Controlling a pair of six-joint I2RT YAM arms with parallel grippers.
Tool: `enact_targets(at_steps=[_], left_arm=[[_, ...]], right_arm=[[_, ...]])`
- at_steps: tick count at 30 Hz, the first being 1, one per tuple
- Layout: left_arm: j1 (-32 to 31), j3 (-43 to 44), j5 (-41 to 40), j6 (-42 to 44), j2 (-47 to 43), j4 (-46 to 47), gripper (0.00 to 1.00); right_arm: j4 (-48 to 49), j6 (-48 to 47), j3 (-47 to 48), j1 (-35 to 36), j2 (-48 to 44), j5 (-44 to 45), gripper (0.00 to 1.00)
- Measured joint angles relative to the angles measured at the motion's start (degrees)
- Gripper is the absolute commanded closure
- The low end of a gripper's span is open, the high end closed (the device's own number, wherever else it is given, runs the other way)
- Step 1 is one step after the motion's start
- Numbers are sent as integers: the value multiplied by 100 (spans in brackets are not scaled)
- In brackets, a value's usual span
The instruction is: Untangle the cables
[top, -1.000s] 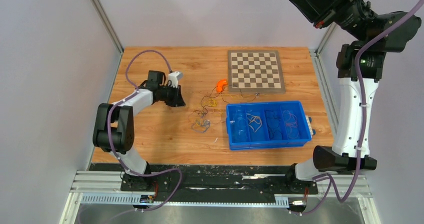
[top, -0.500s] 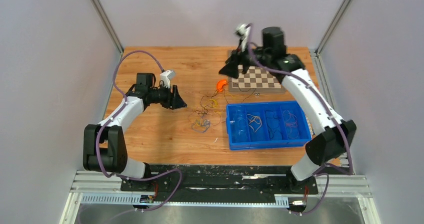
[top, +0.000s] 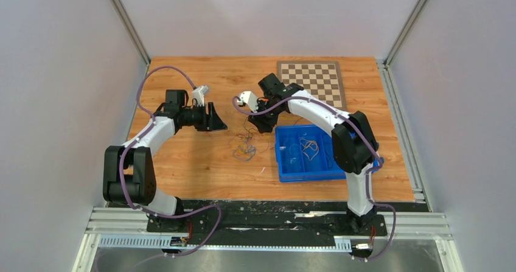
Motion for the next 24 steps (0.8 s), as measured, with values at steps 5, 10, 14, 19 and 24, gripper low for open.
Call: enact_targets(at_steps=[5,10,14,19,24], left_arm=[[59,-33,42,-42,0,48,40],[142,-33,68,-42,0,98,40],[190,-33,98,-44,4,114,39],[199,-33,127,-61,81,146,39],[199,-33,278,-111,138,203,28]], right_arm=[[46,-177,367,2,514,269,52],[66,-229,573,4,852,304,49],[66,-234,640,4,1029,286,48],[107,-273,678,4,1270,293,91],[114,-275,682,4,1296,254,100]])
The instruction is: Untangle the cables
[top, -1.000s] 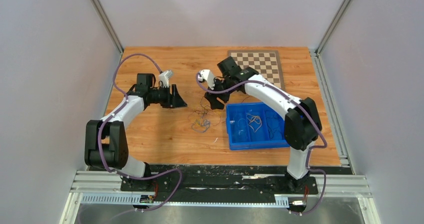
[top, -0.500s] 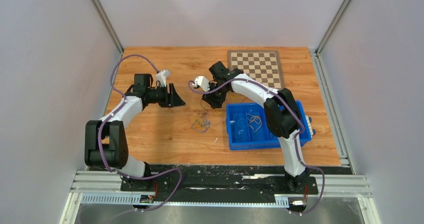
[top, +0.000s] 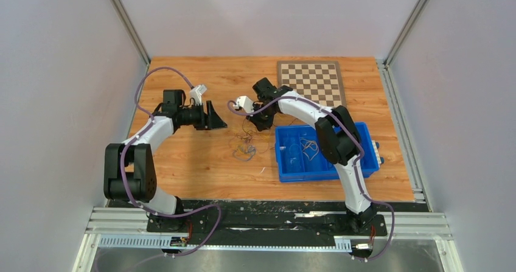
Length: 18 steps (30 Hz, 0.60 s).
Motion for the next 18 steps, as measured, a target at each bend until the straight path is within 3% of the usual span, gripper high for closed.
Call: enact_targets(at_steps=[4,7,13,18], left_arm=[[2,-162,256,-111,-48,332,17],[11,-605,378,-317,-341,772,1],[334,-953,435,-426,-1742,1259,0],[533,-881,741,114,-3263,1534,0]], right_arm=[[-28,125,0,28,-286,-365,100],[-22,415,2,70,-898,-828,100],[140,782,354,118,-2247,-1628,100],[254,1036,621,146,-2719,-2103,100]])
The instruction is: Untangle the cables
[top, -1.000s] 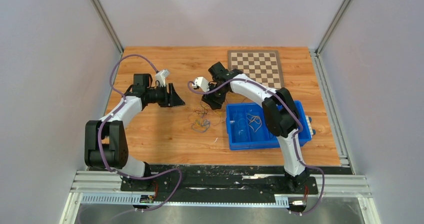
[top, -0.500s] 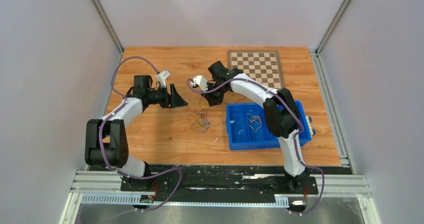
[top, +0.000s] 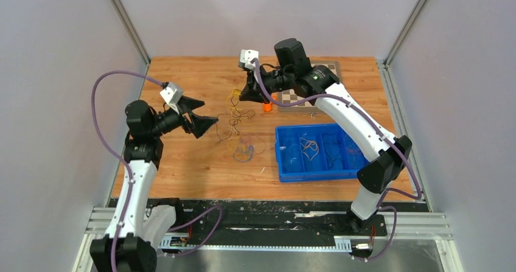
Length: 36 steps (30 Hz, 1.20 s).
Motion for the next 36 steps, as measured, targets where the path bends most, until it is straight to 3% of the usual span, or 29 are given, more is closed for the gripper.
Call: enact_targets(at_steps=[5,7,10,12,18,23,30,36], left_arm=[[-769,28,68,518,-678,437,0],[-1314,118,-138,737,-581,525,8],[-2020,365,-603,901,-116,667,43],[-2135,566,-898,933,308,660,58],[-1187,-140,-1150,931,831,518,95],[-42,-737,-1137,1309,973,-308,100],[396,-726,-1213,2135,1025,-1268,100],[1169,-599,-1537,2863,1399,-1875,100]], right_arm=[[72,339,313,166,-11,-306,100],[76,404,428,302,-11,-380,100],[98,505,654,575,-13,-533,100],[111,595,782,706,-20,-590,100],[452,1117,946,275,-385,-520,100],[1178,1829,1104,-568,-898,-400,100],[2179,2789,1172,-1582,-1405,-304,100],[2555,3320,1161,-2415,-1565,-310,100]])
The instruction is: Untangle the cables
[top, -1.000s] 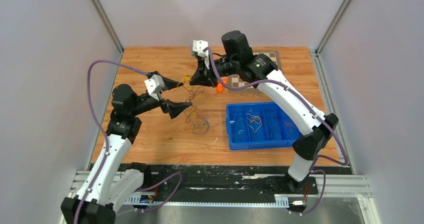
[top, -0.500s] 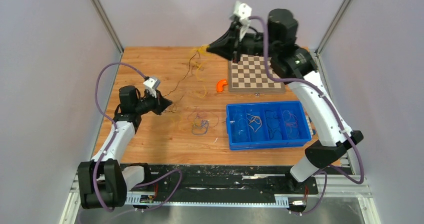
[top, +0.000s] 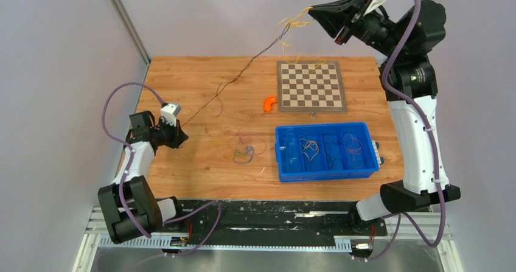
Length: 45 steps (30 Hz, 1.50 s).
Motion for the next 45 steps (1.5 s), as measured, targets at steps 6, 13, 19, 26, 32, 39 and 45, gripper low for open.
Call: enact_targets(at_steps=[6,13,19,26,32,39,45], left_arm=[[872,170,-404,791,485,-385,100],[1357,267,-785,1432,911,-739,100],[1447,339,-1200,1604,1078,-688,100],[1832,365,-1790,1762,1394,-568,100],[1867,428,-2328,1773,1521,-372,100],[2282,675,-2614,1775,1871,-136,100],[2741,756,-2973,1838,2006,107,100]], right_arm=[[153,297,0,-828,-15,0,100],[468,518,-295,-1432,-201,-11,100],[634,691,-417,-1991,-227,-66,100],[994,1237,-326,-3008,-50,-94,100],[1215,1458,-546,-3077,-63,-153,100],[1241,1462,-280,-3908,129,107,100],[1403,1451,-59,-4684,444,636,100]])
